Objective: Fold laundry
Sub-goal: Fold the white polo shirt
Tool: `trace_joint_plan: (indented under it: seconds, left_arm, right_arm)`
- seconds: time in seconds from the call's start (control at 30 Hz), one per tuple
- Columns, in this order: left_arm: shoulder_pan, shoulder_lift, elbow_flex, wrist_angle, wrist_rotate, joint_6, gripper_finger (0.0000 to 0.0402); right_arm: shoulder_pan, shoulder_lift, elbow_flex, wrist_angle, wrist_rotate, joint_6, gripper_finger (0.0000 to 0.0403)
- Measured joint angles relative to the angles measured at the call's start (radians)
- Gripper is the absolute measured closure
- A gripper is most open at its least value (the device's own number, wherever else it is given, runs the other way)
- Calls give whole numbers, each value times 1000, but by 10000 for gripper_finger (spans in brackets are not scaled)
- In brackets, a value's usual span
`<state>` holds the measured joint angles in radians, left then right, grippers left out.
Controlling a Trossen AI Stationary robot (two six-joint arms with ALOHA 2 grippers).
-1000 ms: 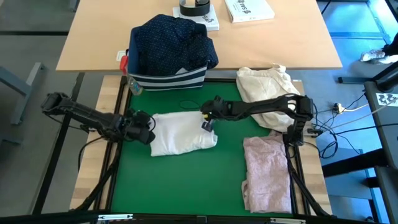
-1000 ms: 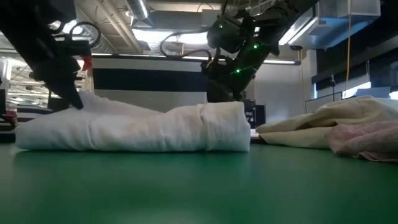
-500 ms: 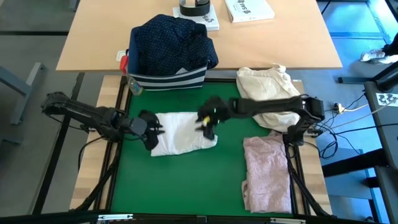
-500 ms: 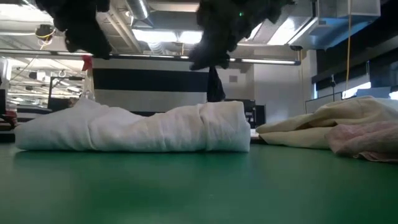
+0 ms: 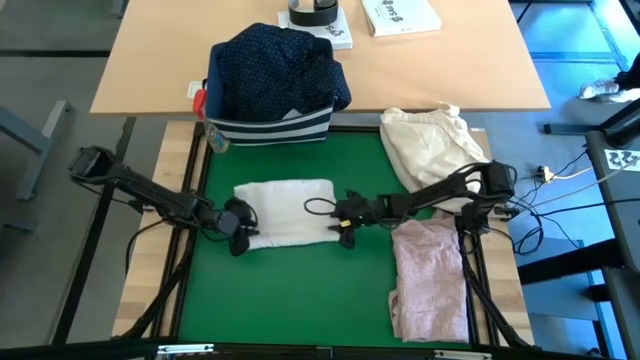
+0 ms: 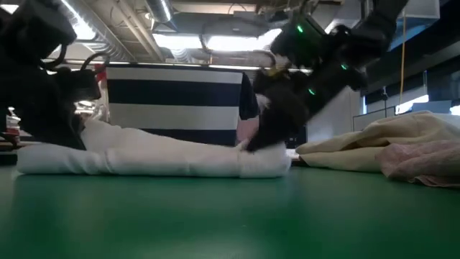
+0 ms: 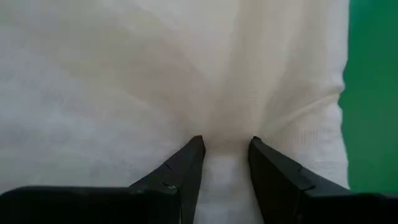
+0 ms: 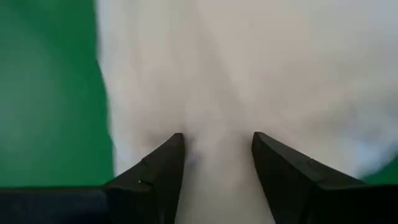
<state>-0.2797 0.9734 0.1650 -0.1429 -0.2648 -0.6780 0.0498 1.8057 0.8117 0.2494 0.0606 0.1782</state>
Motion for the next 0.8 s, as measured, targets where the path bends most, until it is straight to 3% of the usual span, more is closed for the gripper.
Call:
trace_joint_plan:
  seconds: [0.2, 0.37, 0.47, 0.53, 0.63, 0.7, 0.8]
  left_arm:
    - [1, -33, -14, 4, 34, -47, 281]
    - [9, -89, 185, -92, 140, -23, 289]
    - [13, -115, 316, -131, 140, 29, 291]
    - [13, -118, 372, -153, 65, 101, 291]
    - [24, -121, 392, -154, -137, 173, 291]
    - [44, -113, 370, -177, -240, 188, 291]
    - [86, -101, 295, -201, -295, 151, 291]
  right_arm:
    - [2, -27, -94, -3, 4, 39, 210]
    - [2, -135, -29, -97, -57, 52, 210]
    - [-2, -206, 58, -75, -52, 48, 210]
    - [-6, -211, 115, -49, 3, 17, 210]
    - [-38, -163, 169, 6, 72, -80, 210]
    - [-78, -112, 187, 45, 75, -104, 210]
    - [-143, -5, 200, 38, 28, -98, 210]
